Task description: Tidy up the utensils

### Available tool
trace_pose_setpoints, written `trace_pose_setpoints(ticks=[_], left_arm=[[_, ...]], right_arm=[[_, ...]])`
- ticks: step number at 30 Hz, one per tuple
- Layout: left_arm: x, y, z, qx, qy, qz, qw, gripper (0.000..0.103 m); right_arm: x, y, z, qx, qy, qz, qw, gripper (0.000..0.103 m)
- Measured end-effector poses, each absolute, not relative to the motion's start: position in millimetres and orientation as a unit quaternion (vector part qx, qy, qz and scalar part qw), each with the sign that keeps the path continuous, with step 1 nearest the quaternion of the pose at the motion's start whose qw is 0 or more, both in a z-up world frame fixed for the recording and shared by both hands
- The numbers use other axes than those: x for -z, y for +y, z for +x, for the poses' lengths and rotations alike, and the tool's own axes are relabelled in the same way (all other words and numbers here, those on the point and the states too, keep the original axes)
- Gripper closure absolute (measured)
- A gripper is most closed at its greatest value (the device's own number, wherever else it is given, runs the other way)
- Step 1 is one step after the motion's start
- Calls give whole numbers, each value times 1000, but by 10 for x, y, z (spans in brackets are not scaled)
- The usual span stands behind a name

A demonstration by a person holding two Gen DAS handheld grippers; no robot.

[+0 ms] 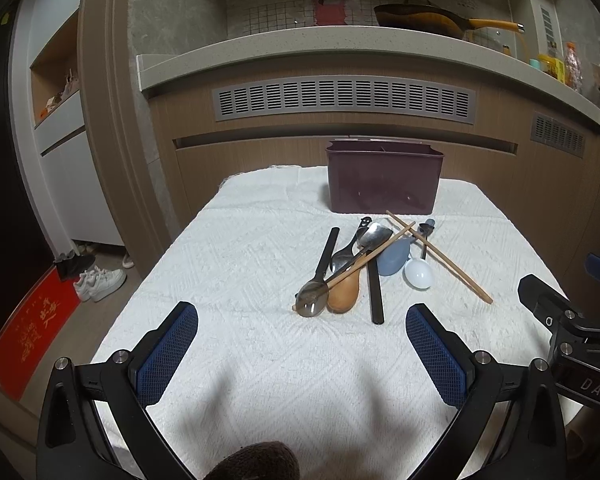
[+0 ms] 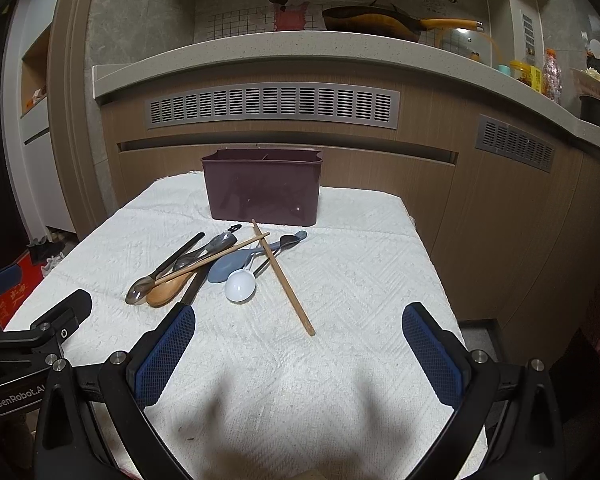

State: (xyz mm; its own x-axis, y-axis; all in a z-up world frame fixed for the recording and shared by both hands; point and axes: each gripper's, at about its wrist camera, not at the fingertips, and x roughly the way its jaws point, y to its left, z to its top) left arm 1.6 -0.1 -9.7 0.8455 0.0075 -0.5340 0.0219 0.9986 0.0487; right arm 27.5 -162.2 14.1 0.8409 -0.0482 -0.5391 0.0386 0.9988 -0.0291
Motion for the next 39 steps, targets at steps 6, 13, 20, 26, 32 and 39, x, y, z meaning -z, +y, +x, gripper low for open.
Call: trace_pose_setpoints(ticks=[6,13,20,26,32,39], left_arm=[[91,-18,16,3,278,27,960,0],[93,-23,11,3,277,27,961,0],[56,-13,-32,4,273,29,962,0],[2,-6,-80,1,266,28,964,0],[-34,6,-110,-1,261,26,965,0],[-52,7,-128,-1,259,26,966,0]], right_arm=[[-136,-1612,262,21,281,-9,960,0],[-141,-1609,260,22,280,-9,960,0],[-149,-1605,249,21,278,-9,960,0],[-159,-1604,227,20,277,-8,961,0],[-174,-1629,220,20,279,-4,960,0],[-176,-1640,217,19,280,-2,960,0]])
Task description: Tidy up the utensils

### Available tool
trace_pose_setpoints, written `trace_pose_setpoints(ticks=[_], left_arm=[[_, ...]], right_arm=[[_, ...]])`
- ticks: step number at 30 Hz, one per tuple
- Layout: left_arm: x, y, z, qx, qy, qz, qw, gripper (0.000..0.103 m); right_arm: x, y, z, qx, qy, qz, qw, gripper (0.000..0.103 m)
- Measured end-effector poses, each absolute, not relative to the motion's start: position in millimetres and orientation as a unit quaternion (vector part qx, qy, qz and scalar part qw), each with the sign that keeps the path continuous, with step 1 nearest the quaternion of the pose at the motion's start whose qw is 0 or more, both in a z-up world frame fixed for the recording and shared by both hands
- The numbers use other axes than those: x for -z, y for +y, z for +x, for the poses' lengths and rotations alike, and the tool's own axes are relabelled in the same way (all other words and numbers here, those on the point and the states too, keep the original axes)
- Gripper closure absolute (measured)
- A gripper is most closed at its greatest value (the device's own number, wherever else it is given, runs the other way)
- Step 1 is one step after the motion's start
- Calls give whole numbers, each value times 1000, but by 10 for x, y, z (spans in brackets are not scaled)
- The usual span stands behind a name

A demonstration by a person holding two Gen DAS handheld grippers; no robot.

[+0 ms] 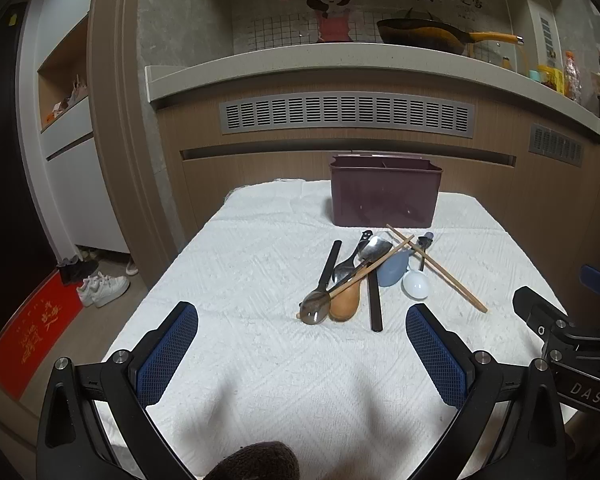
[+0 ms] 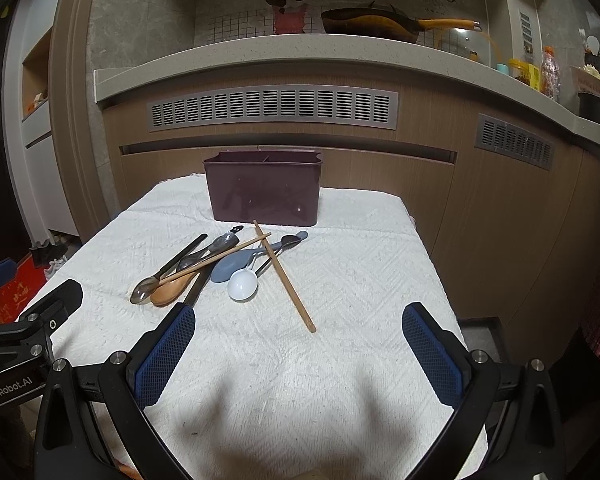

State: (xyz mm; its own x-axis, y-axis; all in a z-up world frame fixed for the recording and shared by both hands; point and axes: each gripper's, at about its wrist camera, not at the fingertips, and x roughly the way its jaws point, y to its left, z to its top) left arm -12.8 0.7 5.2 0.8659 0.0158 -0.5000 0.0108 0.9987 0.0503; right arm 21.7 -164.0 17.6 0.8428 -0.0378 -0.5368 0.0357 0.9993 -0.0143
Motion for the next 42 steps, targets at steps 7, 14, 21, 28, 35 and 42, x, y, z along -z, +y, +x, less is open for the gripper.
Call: trace_pose_setpoints(ticks=[7,14,21,28,35,42], left_arm=[[-53,2,-135,-2,260,26,965,0],[-48,-8,-110,0,267,25,963,0],[-5,-24,2,4,281,27,959,0],[36,-19,214,0,286,32,958,0],[117,-33,587,18,295,34,955,0],[162,-79,1186,84,326,53,940,0]], right_arm=[[-178,-1638,212,19,279,-2,960,0],[-174,-1644,215,18,282,1,959,0],[-160,-1687,273,23,286,5,958,0],[-174,-1715,398,33,273,-8,961,0],[-108,-1764,776,8,305,-16,952,0],[-1,-1743,1334,-39,345,-37,937,0]])
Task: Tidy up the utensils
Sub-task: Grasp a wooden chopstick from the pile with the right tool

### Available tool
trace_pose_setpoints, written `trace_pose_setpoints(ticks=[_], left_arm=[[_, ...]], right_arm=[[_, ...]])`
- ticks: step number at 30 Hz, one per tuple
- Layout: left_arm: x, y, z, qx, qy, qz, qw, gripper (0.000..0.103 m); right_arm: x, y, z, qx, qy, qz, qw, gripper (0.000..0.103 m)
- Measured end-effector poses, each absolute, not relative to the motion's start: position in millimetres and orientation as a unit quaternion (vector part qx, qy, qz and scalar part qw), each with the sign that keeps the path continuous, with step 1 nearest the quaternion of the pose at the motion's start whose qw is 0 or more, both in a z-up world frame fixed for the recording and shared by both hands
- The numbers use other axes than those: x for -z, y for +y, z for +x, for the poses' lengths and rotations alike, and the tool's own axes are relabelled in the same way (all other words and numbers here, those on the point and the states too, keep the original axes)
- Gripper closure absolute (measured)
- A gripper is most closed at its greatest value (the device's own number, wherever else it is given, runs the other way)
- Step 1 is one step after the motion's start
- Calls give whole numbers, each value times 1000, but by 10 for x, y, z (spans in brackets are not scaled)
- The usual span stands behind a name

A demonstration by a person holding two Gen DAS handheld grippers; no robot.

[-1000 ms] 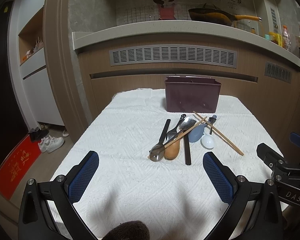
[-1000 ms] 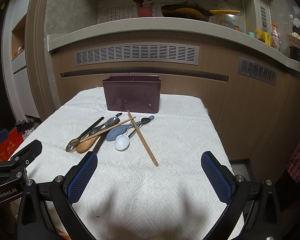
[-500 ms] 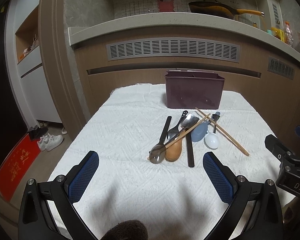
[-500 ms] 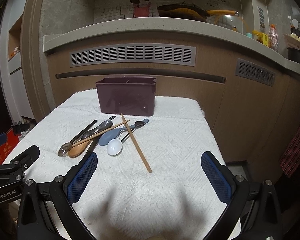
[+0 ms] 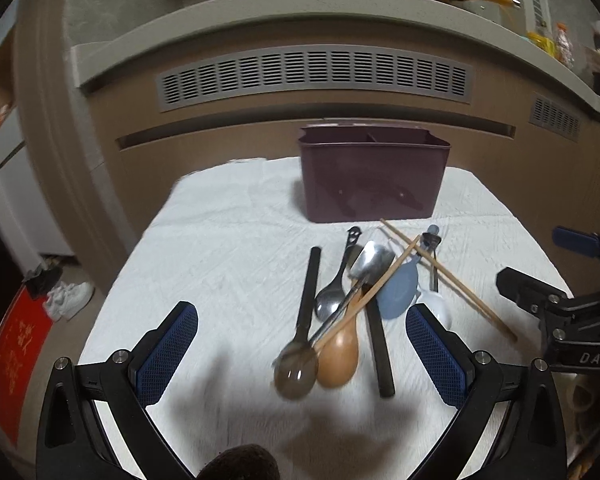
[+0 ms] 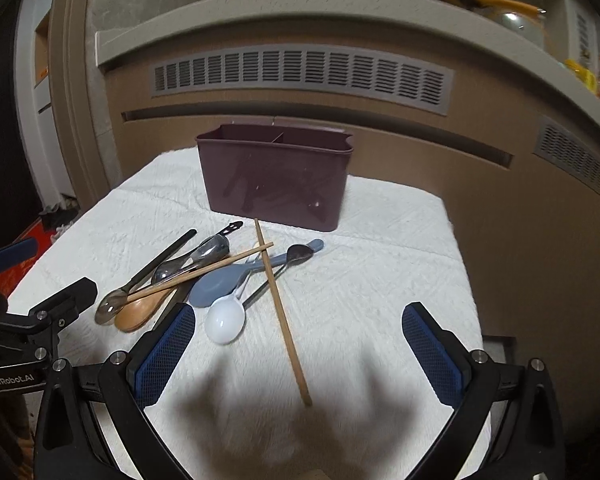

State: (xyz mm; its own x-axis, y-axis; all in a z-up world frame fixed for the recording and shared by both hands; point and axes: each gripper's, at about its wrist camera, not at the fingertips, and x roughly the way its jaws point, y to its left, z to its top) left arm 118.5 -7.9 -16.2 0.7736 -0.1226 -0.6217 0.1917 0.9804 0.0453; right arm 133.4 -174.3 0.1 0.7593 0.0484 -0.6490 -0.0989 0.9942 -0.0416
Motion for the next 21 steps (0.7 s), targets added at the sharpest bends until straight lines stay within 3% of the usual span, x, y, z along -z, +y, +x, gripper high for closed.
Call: trace_pose_setpoints(ticks=[10,16,21], left_arm=[[381,-410,1966,234,396,93,883,0],[411,-453,2211,233,399,93,882,1],[372,-288,2075,207,372,113,898,1]], right_arm=[[5,-1873,1916,-52,346,-64,935,2],[45,-1954,2183,-107,371,-53,921,25],[216,-1843,2541,-188,423,-29,886,59]])
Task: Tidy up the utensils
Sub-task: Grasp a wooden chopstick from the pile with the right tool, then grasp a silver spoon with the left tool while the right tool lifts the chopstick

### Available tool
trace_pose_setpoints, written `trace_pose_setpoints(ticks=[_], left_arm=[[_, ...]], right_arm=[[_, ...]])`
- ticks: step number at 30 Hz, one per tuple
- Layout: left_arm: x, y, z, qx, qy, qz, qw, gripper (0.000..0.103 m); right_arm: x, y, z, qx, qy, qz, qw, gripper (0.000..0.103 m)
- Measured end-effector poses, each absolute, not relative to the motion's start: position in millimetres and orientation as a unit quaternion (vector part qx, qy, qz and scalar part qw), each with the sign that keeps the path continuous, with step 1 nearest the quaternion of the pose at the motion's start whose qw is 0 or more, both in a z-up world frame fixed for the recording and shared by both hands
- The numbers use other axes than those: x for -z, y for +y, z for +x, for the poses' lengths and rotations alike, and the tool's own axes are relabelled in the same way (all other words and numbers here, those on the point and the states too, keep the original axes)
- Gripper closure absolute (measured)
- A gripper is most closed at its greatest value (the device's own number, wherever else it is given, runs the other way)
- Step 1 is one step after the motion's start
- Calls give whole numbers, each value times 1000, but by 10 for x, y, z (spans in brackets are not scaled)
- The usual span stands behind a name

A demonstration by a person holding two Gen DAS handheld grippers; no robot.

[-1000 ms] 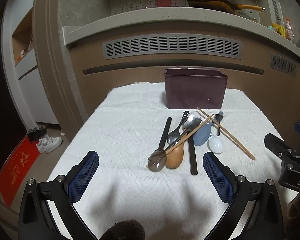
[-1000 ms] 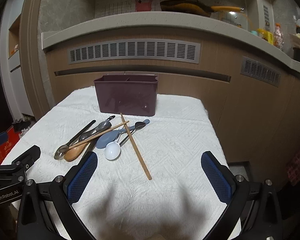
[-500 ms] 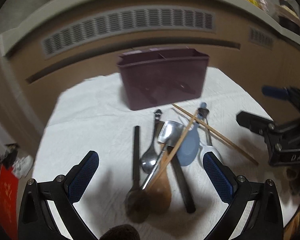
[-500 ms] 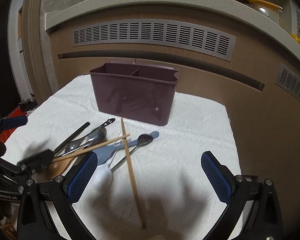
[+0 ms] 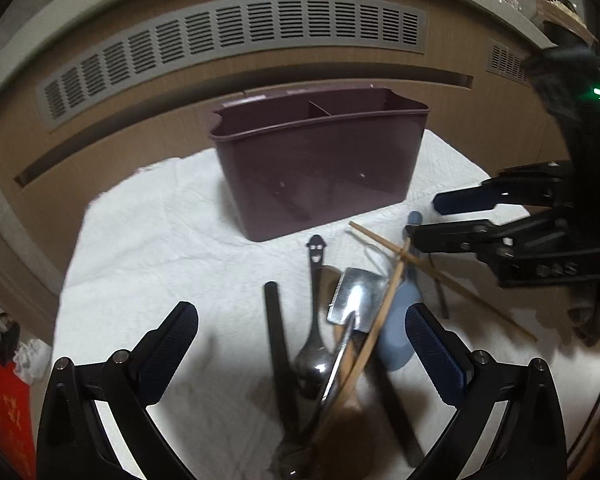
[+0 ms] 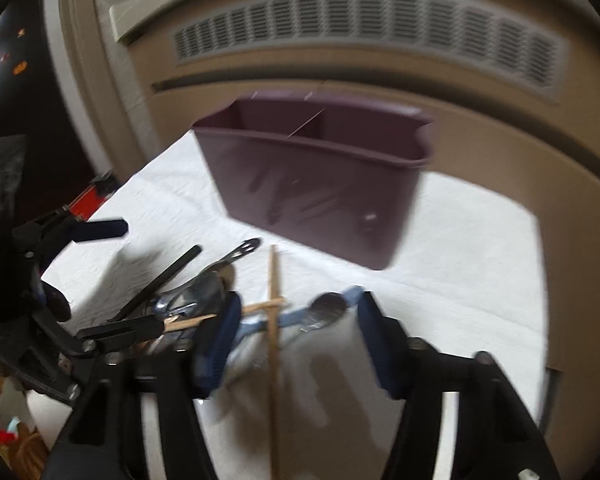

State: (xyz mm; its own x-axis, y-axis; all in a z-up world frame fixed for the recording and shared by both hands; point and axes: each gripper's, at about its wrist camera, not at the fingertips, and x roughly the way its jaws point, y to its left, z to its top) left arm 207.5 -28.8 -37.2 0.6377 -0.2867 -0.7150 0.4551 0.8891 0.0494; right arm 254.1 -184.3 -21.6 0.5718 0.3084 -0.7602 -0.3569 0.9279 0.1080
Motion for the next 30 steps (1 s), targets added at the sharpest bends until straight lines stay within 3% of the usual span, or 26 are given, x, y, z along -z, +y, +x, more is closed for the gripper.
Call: trace_pose_setpoints(ticks=[3,8,13,17,25,30], left_arm=[[398,-160,2013,198,371,106,901,1],[445,-22,1973,197,378,92,900,4],[433,-84,1977,229,380,92,891,6],[421,-274,2007,258,380,119,880,26],[465,-619,2248,296,399,167,852,53],[563,-709,2440,299,440,152,833,54]], right_arm=[[344,-1674,2715,-211,443,-46,870,71],[528,-1474,2944,-217,465,-58,856,78],[645,-1389,3020,-215,484,-78,845,96],[553,-1433,2898,-217,475,-80,849,97],[321,-1694,2630,-213,449,-68,865,97],[315,-1803,2554,-215,443,-55,869,97]])
